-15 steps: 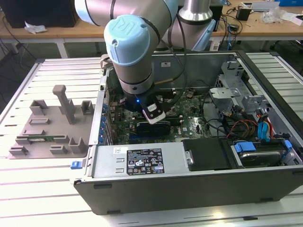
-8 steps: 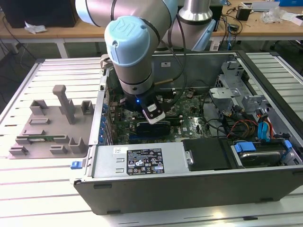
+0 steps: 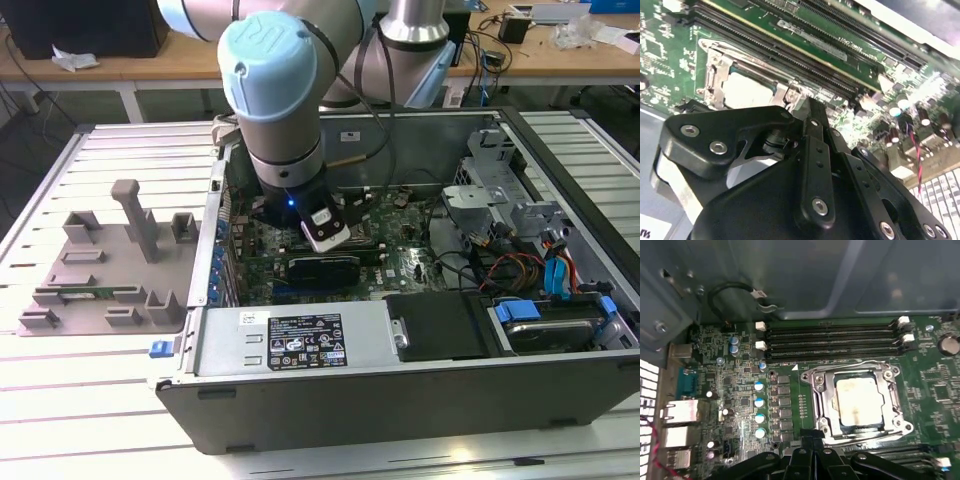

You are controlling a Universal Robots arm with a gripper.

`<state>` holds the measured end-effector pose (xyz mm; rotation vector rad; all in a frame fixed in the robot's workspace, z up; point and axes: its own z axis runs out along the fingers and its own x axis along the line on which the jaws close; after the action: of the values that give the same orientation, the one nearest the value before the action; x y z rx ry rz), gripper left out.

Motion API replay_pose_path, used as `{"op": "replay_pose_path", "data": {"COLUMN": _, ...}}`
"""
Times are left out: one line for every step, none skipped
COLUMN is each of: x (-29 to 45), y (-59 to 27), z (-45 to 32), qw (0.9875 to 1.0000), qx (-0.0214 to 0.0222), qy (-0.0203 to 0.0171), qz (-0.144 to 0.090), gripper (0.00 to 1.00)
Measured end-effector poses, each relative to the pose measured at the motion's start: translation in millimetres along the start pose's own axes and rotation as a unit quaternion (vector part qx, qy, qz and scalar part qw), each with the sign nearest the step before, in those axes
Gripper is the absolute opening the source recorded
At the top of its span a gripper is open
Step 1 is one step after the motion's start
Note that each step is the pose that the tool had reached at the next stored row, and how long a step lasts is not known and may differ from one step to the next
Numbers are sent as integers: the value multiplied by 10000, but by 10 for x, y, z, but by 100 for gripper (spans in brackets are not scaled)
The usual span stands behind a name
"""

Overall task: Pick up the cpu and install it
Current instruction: 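Install the second cpu locking lever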

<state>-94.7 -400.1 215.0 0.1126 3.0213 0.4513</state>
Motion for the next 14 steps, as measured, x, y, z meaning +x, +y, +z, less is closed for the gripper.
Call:
{"op": "replay_pose_path", "data": {"x": -2, "y": 14, "z": -24, "qw": 10000, "qx": 43, "qy": -3, "qz": -5, "gripper": 11}}
{"op": "replay_pose_path", "data": {"x": -4, "y": 43, "z": -66, "qw": 9999, "qx": 154, "qy": -9, "qz": -15, "gripper": 11}}
{"op": "replay_pose_path", "data": {"x": -6, "y": 65, "z": -89, "qw": 9997, "qx": 253, "qy": -15, "qz": -25, "gripper": 11}}
{"op": "replay_pose_path", "data": {"x": -6, "y": 80, "z": -98, "qw": 9995, "qx": 315, "qy": -19, "qz": -31, "gripper": 11}}
{"op": "replay_pose_path", "data": {"x": -6, "y": 107, "z": -105, "qw": 9991, "qx": 413, "qy": -25, "qz": -39, "gripper": 11}}
{"op": "replay_pose_path", "data": {"x": -6, "y": 120, "z": -102, "qw": 9990, "qx": 445, "qy": -27, "qz": -41, "gripper": 11}}
{"op": "replay_pose_path", "data": {"x": -10, "y": 126, "z": -99, "qw": 9990, "qx": 450, "qy": -27, "qz": -41, "gripper": 11}}
{"op": "replay_pose_path", "data": {"x": -17, "y": 138, "z": -95, "qw": 9990, "qx": 452, "qy": -28, "qz": -41, "gripper": 11}}
{"op": "replay_pose_path", "data": {"x": -31, "y": 152, "z": -90, "qw": 9990, "qx": 453, "qy": -27, "qz": -41, "gripper": 11}}
{"op": "replay_pose_path", "data": {"x": -42, "y": 163, "z": -85, "qw": 9990, "qx": 452, "qy": -28, "qz": -41, "gripper": 11}}
{"op": "replay_pose_path", "data": {"x": -69, "y": 184, "z": -77, "qw": 9990, "qx": 452, "qy": -28, "qz": -41, "gripper": 11}}
{"op": "replay_pose_path", "data": {"x": -90, "y": 202, "z": -70, "qw": 9990, "qx": 453, "qy": -28, "qz": -41, "gripper": 11}}
{"op": "replay_pose_path", "data": {"x": -108, "y": 217, "z": -64, "qw": 9990, "qx": 453, "qy": -28, "qz": -41, "gripper": 11}}
{"op": "replay_pose_path", "data": {"x": -143, "y": 244, "z": -53, "qw": 9990, "qx": 453, "qy": -28, "qz": -41, "gripper": 11}}
